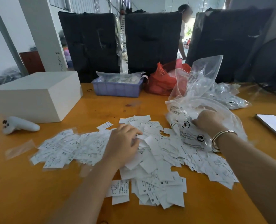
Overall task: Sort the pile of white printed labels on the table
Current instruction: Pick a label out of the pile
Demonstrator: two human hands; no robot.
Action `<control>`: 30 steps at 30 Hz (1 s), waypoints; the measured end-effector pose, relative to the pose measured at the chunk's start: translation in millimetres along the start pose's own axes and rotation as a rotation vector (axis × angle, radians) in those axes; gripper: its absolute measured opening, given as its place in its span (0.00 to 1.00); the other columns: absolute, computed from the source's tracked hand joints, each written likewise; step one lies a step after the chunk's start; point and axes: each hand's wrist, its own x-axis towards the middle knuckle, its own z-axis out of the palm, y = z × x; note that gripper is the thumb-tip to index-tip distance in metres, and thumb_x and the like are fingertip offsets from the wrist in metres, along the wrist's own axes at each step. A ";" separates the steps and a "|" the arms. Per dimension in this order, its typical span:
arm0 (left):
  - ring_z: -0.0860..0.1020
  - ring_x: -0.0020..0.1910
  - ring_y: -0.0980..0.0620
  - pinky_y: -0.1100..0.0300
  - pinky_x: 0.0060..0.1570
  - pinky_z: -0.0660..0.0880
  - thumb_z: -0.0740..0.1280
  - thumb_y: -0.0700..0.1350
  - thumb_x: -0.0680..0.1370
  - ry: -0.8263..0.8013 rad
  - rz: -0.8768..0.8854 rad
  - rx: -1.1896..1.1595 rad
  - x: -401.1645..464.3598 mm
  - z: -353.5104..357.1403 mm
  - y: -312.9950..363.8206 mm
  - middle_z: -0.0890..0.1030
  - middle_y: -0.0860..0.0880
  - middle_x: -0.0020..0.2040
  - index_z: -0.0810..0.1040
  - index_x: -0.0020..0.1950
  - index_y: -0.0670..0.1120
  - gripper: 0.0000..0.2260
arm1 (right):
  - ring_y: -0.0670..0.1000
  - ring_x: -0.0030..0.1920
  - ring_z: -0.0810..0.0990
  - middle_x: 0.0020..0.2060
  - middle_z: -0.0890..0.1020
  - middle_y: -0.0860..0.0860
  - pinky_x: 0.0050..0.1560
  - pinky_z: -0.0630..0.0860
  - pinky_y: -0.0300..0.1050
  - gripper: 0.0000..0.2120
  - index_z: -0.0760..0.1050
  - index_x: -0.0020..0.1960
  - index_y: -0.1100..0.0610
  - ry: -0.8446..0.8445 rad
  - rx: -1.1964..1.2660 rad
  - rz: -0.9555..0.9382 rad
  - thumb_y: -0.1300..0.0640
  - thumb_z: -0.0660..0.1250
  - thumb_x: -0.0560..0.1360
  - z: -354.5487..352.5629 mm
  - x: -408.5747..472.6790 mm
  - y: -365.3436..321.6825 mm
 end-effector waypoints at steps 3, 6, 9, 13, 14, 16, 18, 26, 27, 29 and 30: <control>0.71 0.58 0.56 0.63 0.55 0.62 0.65 0.47 0.78 -0.073 0.075 -0.027 -1.4 7.8 3.0 0.79 0.57 0.55 0.80 0.57 0.52 0.09 | 0.55 0.37 0.77 0.38 0.79 0.54 0.29 0.67 0.41 0.09 0.79 0.44 0.59 0.111 0.124 0.021 0.53 0.69 0.73 -0.4 -5.9 -0.6; 0.72 0.57 0.56 0.60 0.56 0.65 0.65 0.48 0.78 -0.077 0.067 -0.045 -0.8 9.4 1.1 0.80 0.58 0.55 0.80 0.57 0.53 0.09 | 0.57 0.39 0.77 0.37 0.79 0.55 0.35 0.71 0.45 0.12 0.76 0.33 0.58 0.199 0.195 -0.022 0.54 0.66 0.73 -1.0 -13.5 2.1; 0.72 0.56 0.56 0.60 0.56 0.66 0.65 0.47 0.78 -0.073 0.054 -0.057 -0.6 8.9 0.5 0.80 0.57 0.55 0.80 0.57 0.52 0.09 | 0.56 0.35 0.74 0.35 0.74 0.56 0.32 0.66 0.43 0.17 0.69 0.27 0.57 0.210 0.200 -0.017 0.58 0.62 0.74 -1.1 -18.0 4.8; 0.72 0.56 0.56 0.58 0.57 0.67 0.65 0.47 0.78 -0.059 0.049 -0.067 -0.7 9.6 2.0 0.80 0.57 0.55 0.80 0.57 0.52 0.09 | 0.52 0.27 0.66 0.27 0.70 0.53 0.27 0.57 0.42 0.17 0.68 0.29 0.60 0.275 0.211 -0.003 0.60 0.58 0.76 -7.9 -19.2 8.0; 0.72 0.57 0.55 0.57 0.57 0.68 0.65 0.46 0.78 -0.052 0.048 -0.074 -0.7 9.7 2.1 0.80 0.56 0.55 0.80 0.57 0.52 0.09 | 0.52 0.27 0.66 0.26 0.70 0.53 0.27 0.59 0.42 0.18 0.69 0.29 0.60 0.326 0.211 -0.023 0.59 0.58 0.78 -11.0 -21.0 8.0; 0.73 0.57 0.54 0.56 0.57 0.69 0.65 0.46 0.78 -0.036 0.048 -0.086 -0.6 9.7 1.7 0.81 0.55 0.54 0.81 0.57 0.51 0.09 | 0.54 0.29 0.68 0.28 0.73 0.55 0.29 0.65 0.45 0.18 0.71 0.31 0.61 0.449 0.265 -0.088 0.57 0.59 0.78 -18.6 -27.5 5.2; 0.73 0.57 0.53 0.54 0.58 0.70 0.65 0.46 0.78 -0.034 0.036 -0.086 -0.4 9.9 2.3 0.81 0.54 0.54 0.81 0.57 0.50 0.09 | 0.54 0.34 0.72 0.34 0.77 0.54 0.32 0.69 0.45 0.15 0.77 0.39 0.61 0.563 0.358 -0.157 0.56 0.59 0.79 -27.2 -37.9 -2.4; 0.73 0.59 0.61 0.67 0.57 0.68 0.56 0.58 0.80 0.053 -0.183 -0.578 1.7 -3.0 16.4 0.76 0.62 0.55 0.77 0.60 0.52 0.17 | 0.48 0.36 0.83 0.36 0.84 0.50 0.34 0.78 0.37 0.07 0.76 0.46 0.57 -0.298 1.323 -0.385 0.57 0.61 0.79 -11.5 -113.6 -60.9; 0.73 0.59 0.63 0.71 0.57 0.67 0.53 0.59 0.79 0.044 -0.217 -0.676 1.3 -5.3 17.8 0.77 0.61 0.56 0.75 0.61 0.54 0.18 | 0.48 0.35 0.83 0.36 0.84 0.50 0.34 0.78 0.37 0.07 0.76 0.46 0.58 -0.379 1.288 -0.419 0.58 0.61 0.79 -2.8 -120.2 -65.1; 0.74 0.59 0.64 0.73 0.57 0.66 0.49 0.60 0.77 0.000 -0.260 -0.822 0.9 -9.1 17.8 0.78 0.59 0.57 0.74 0.61 0.56 0.20 | 0.46 0.32 0.80 0.34 0.84 0.49 0.32 0.76 0.36 0.08 0.76 0.44 0.57 -0.425 1.236 -0.484 0.59 0.60 0.79 9.9 -129.6 -72.8; 0.74 0.58 0.65 0.74 0.56 0.66 0.49 0.61 0.77 -0.029 -0.261 -0.848 0.7 -10.2 17.0 0.79 0.59 0.56 0.74 0.61 0.57 0.20 | 0.44 0.31 0.79 0.33 0.83 0.48 0.31 0.74 0.36 0.09 0.76 0.43 0.56 -0.415 1.226 -0.504 0.60 0.60 0.80 13.8 -131.5 -75.2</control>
